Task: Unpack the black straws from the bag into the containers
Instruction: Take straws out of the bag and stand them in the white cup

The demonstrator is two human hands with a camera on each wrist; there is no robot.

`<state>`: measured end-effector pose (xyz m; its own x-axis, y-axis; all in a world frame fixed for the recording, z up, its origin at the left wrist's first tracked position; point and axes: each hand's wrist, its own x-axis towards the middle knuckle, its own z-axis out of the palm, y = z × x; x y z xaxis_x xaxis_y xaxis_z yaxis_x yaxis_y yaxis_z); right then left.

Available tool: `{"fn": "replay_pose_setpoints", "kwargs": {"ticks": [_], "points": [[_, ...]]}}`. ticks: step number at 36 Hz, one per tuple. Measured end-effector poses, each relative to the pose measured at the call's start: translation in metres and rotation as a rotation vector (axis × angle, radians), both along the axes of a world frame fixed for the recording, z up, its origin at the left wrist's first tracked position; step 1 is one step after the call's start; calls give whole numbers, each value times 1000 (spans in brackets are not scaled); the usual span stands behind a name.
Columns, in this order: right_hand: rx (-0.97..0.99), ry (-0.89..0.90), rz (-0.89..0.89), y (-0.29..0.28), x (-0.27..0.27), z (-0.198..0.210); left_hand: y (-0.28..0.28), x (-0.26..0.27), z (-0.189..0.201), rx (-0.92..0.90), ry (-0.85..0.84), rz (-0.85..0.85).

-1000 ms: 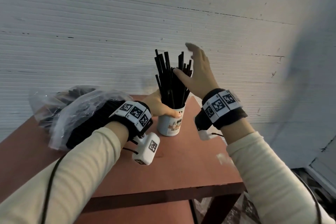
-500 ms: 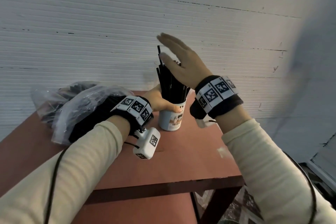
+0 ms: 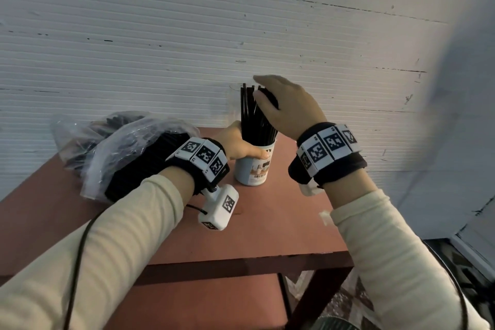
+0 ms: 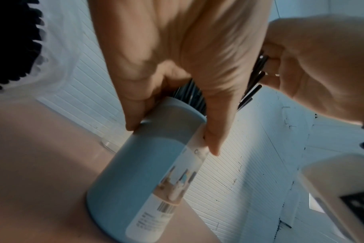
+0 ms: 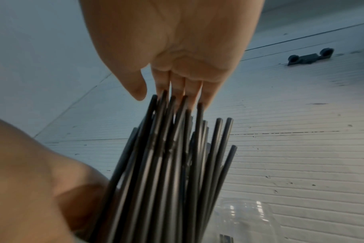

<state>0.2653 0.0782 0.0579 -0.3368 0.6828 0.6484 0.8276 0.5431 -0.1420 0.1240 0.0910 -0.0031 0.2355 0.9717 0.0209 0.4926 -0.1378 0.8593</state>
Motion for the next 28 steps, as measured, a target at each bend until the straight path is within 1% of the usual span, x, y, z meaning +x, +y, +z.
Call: {"fn": "replay_pose_setpoints", "kwargs": {"ticks": [3,6,8,9,11,13,19,22,24,25,26,28], "points": [[47,97,55,-5,-1,1,-5,2,4,-11,34,-13],[162,180,121,-13,-7,-1,-8,-1,7,-15,44,-42],[235,236,152,-20,-14,-1,-15,-7,11,-21,37,-34],[260,261,167,-25,-18,-2,-15,-12,12,-6,65,-8],[256,300,202,-34,-25,-4,-20,-26,17,59,162,75],[174,290,233,-40,-34,-7,-27,-44,23,108,178,122],[-235,59,188,-45,-70,-28,-50,-104,45,329,126,268],[-532,-149,120,-48,-87,-36,-62,-134,48,408,180,328],[-687,-329,79,-51,-95,-42,-68,-152,46,412,229,358],[-726,-406,60,-52,-99,-46,-69,-160,45,406,261,369],[-752,-457,45,-52,-102,-50,-71,-168,43,393,300,373],[-787,-501,34,-52,-106,-55,-75,-181,38,354,368,356]]}}
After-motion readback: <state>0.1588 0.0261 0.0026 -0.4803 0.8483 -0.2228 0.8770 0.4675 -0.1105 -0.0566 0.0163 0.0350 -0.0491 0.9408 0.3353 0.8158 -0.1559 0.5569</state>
